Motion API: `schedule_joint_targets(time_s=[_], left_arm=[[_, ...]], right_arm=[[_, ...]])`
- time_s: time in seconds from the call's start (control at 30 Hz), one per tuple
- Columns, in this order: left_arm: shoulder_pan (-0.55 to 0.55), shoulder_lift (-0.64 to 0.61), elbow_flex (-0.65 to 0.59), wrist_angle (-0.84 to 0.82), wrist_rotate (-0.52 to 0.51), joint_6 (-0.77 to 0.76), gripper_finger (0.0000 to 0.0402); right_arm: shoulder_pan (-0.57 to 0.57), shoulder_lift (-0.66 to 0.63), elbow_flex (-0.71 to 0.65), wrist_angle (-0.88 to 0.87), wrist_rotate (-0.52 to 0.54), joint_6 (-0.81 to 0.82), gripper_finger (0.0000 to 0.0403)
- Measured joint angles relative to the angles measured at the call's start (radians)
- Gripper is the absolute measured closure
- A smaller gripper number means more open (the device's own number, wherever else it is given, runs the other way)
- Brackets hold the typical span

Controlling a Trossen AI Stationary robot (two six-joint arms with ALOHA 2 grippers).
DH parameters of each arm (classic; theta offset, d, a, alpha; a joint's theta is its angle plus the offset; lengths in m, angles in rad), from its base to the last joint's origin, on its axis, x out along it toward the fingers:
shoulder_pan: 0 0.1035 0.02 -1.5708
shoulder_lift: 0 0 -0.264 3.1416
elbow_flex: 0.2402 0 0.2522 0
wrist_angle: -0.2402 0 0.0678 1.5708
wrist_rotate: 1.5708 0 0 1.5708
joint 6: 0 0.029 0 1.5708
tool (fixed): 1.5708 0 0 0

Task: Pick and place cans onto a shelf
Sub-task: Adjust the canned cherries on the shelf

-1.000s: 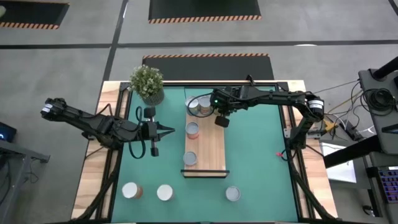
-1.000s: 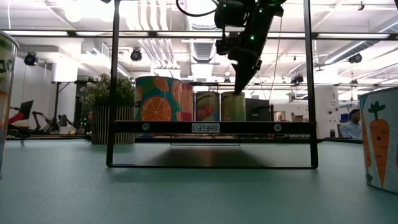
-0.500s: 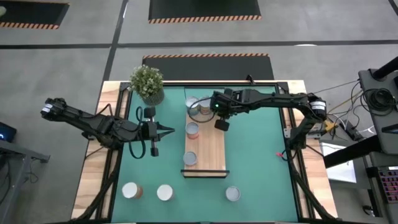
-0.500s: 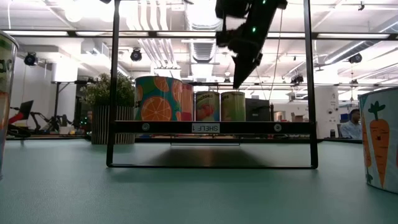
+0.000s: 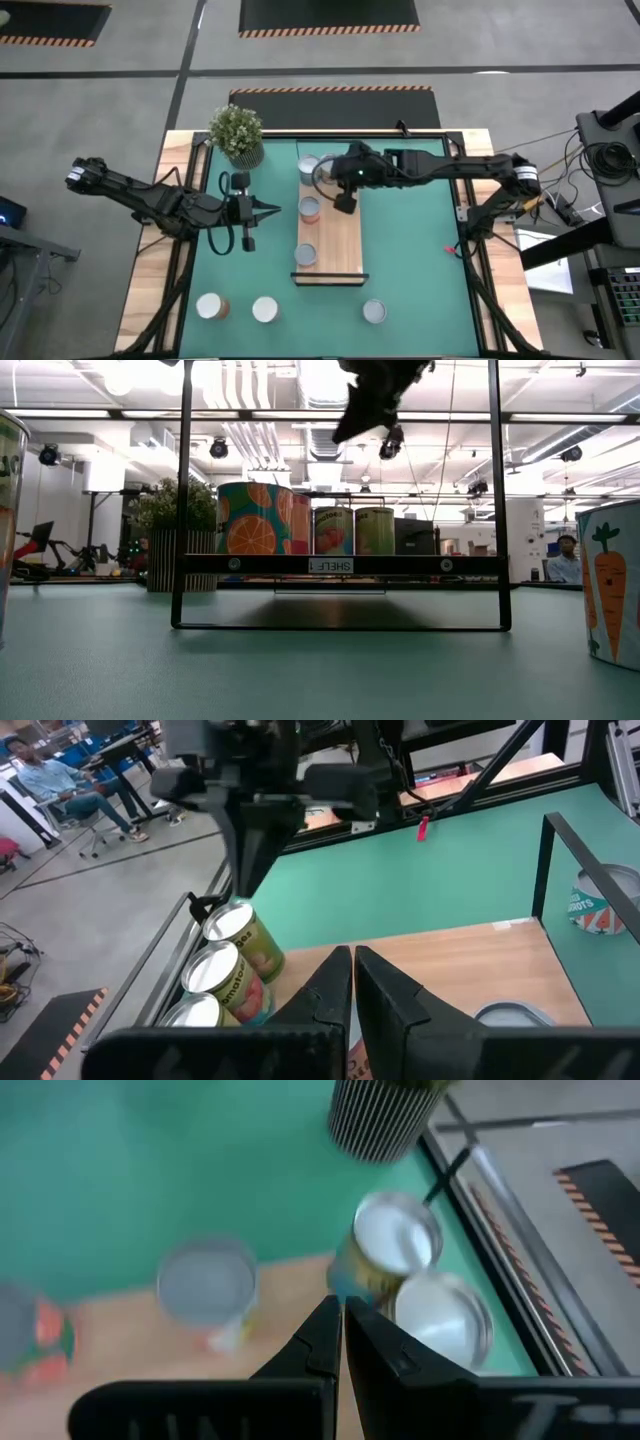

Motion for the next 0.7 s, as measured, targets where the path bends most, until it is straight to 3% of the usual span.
schedule_joint_targets(time_s=[0.27,0.37,0.7], left_arm=[[0.0,-0.007,0.003,-0.018,-0.085,0.018,0.0402],[0.0,-0.007,0.002,-0.024,-0.089,0.018,0.0402],[0.0,-0.013,0.001,-0.026,-0.088,0.018,0.0402]], right_arm=[[-0.048,0.092,0.078,0.022,-0.042,-0.013,0.0394],[-0.068,0.131,0.117,0.019,-0.088,-0.02,0.0394],[-0.132,0.252,0.227,0.015,-0.1,-0.064,0.0394]])
